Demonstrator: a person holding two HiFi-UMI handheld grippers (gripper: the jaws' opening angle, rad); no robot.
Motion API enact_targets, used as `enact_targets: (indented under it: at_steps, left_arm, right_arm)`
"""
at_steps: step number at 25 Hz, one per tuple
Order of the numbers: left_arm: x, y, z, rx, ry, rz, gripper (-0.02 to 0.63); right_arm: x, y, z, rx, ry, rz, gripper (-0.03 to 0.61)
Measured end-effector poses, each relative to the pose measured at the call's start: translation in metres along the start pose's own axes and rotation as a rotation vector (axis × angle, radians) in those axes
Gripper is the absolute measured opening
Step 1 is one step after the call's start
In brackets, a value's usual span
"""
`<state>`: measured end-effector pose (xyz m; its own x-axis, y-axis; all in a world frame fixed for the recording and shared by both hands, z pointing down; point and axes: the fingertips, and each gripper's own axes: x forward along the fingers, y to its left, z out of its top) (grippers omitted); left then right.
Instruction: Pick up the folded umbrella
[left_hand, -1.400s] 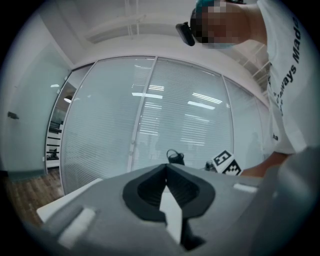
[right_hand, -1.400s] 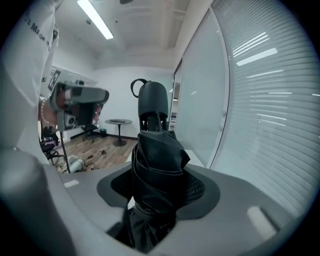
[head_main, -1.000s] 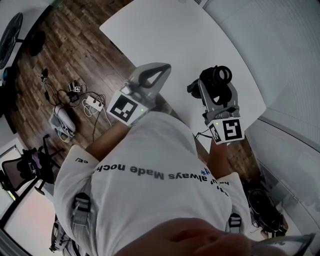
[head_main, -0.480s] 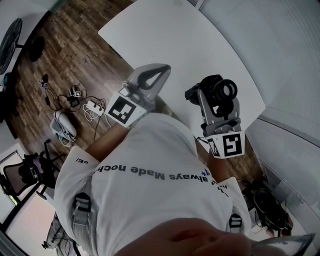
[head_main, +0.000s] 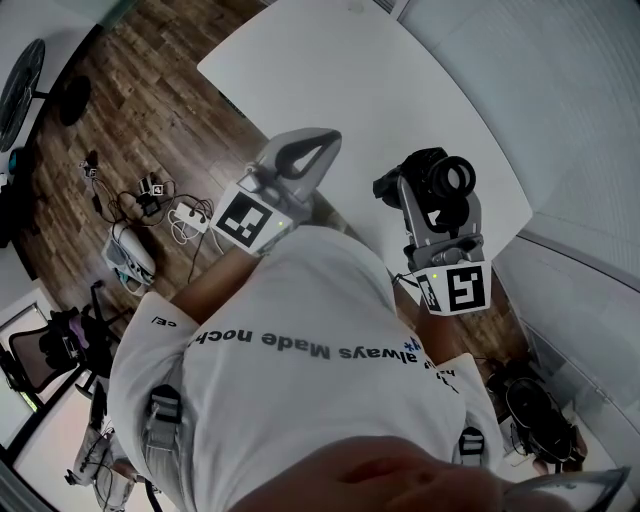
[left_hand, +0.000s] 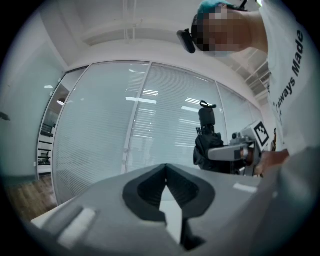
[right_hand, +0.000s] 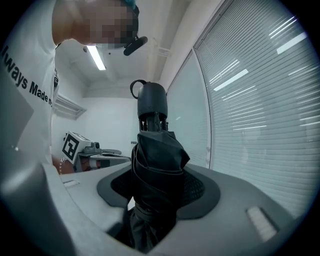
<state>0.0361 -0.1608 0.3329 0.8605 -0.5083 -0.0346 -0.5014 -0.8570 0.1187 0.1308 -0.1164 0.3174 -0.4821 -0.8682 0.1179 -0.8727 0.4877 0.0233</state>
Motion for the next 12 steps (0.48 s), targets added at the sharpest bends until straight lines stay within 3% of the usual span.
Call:
enact_targets:
  at_steps: [12]
  left_arm:
    - [-0.002, 0.009, 0.008, 0.005, 0.016, 0.002, 0.002]
  right_arm:
    - [0.006, 0.000, 0.018, -0.009, -0.006, -0.004, 0.213]
